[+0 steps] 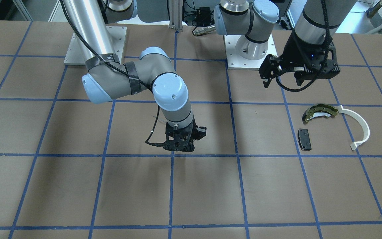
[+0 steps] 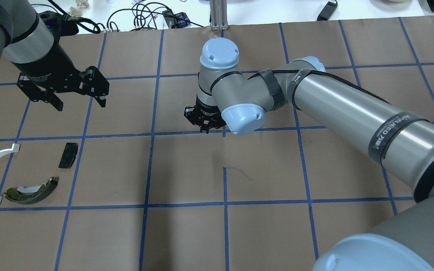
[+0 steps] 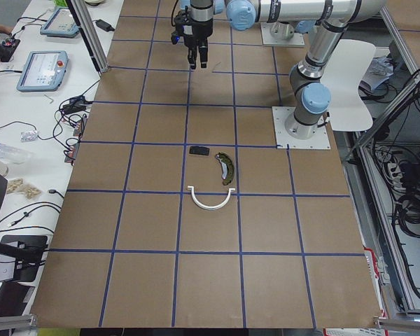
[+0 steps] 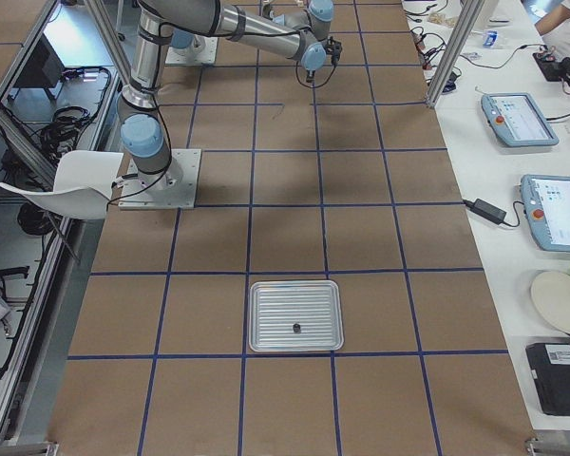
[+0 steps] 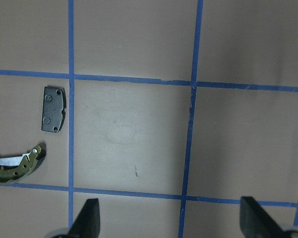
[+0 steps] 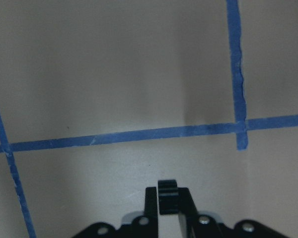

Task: Place bearing gear from tray to pile

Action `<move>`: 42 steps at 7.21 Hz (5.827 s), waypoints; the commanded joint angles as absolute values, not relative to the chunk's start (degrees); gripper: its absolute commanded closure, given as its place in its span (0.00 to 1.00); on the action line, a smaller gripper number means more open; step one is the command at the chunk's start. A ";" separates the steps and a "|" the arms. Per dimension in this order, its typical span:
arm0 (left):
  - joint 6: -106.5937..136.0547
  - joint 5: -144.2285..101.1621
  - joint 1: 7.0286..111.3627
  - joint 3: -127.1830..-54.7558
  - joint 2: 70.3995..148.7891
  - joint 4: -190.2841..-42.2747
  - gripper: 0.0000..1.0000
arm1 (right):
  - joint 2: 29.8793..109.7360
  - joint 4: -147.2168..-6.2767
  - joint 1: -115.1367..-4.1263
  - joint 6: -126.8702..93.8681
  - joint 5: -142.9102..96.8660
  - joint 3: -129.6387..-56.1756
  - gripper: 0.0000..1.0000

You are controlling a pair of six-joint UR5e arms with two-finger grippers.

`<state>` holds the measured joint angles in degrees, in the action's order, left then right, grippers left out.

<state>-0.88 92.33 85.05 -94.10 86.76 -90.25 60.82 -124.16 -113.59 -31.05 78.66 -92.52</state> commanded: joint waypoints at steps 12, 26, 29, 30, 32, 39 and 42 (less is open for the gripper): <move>7.46 91.50 99.74 -100.63 106.14 -63.13 0.00 | 74.80 -114.26 -56.23 53.27 90.62 -93.25 0.00; 7.82 91.84 106.26 -100.90 119.18 -53.44 0.32 | 53.44 -121.99 -30.84 81.56 88.24 -86.66 0.27; 7.74 92.02 106.26 -100.90 119.79 -53.53 0.70 | 53.09 -123.31 -31.29 81.74 88.24 -86.66 0.30; 7.82 92.02 106.26 -100.81 119.79 -53.53 1.00 | 53.09 -123.40 -31.29 81.74 88.24 -86.57 0.31; 7.56 92.02 105.65 -99.85 118.75 -55.35 1.00 | 53.00 -123.57 -31.29 82.35 88.42 -86.57 0.33; -9.63 99.58 77.02 -86.13 111.53 -81.91 1.00 | 52.91 -123.75 -31.29 83.75 89.38 -86.84 0.69; -24.82 99.31 65.51 -90.94 111.80 -77.99 1.00 | 53.08 -123.66 -31.29 84.46 91.39 -86.75 0.71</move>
